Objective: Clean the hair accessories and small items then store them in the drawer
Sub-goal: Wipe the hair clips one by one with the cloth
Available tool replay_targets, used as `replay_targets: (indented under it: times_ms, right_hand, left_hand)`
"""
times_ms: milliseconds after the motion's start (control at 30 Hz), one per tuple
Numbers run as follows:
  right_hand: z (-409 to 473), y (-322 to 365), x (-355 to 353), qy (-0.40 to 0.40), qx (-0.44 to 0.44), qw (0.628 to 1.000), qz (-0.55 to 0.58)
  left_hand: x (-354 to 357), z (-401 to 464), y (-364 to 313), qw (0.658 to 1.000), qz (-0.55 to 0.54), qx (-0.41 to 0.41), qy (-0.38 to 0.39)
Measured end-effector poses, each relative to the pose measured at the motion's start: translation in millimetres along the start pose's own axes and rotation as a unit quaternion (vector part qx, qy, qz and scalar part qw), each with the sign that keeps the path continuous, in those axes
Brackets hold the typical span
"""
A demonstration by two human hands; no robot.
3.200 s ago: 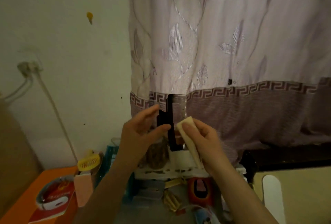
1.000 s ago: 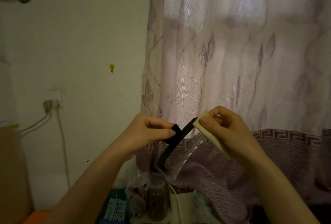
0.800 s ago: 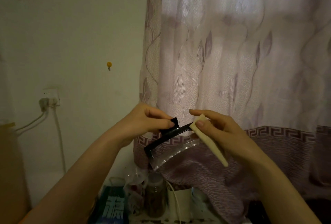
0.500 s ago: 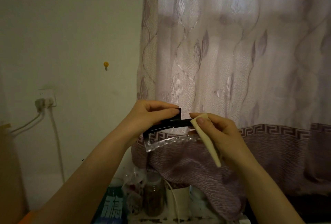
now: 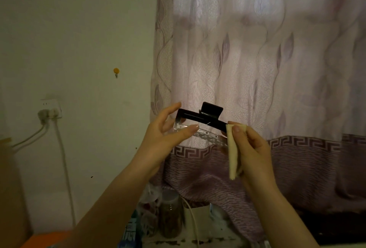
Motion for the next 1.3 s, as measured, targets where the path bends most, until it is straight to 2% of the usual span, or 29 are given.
replay_targets:
  times_ms: [133,333,667,933,1300]
  right_hand:
    - [-2.8,-8.6,1.4,-0.002,0.032,0.999,0.039]
    - [-5.1,-12.9,-7.3,0.013,0.047,0.999,0.007]
    - [-1.7,-9.2,-6.8,0.087,-0.017,0.996,-0.032]
    - [-0.8,-18.7,-11.3,0.068,-0.085,0.979,-0.175]
    - [-0.1,-17.3,-7.6,0.056,-0.1,0.973,-0.2]
  left_hand:
    - [7.5,-5.8,5.4,0.998,-0.06,0.031,-0.013]
    - [-2.0,-4.1,14.0,0.998,-0.058,0.021,0.001]
    - [0.0,-5.6,21.9,0.997,-0.002,0.011,0.073]
    - [0.0,-5.7,27.7,0.995,0.026,0.01,0.098]
    - [2.7,-6.0,25.8,0.99,0.045,0.006,0.131]
Point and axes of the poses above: each hand's wrist, its own z-axis towards the middle knuckle, its own x-axis out of the palm, y = z × x, the point moved 2 cm from there along z, towards the middle knuckle, and after that the axes turned 7 degrees about y, right-handed, at the moved point
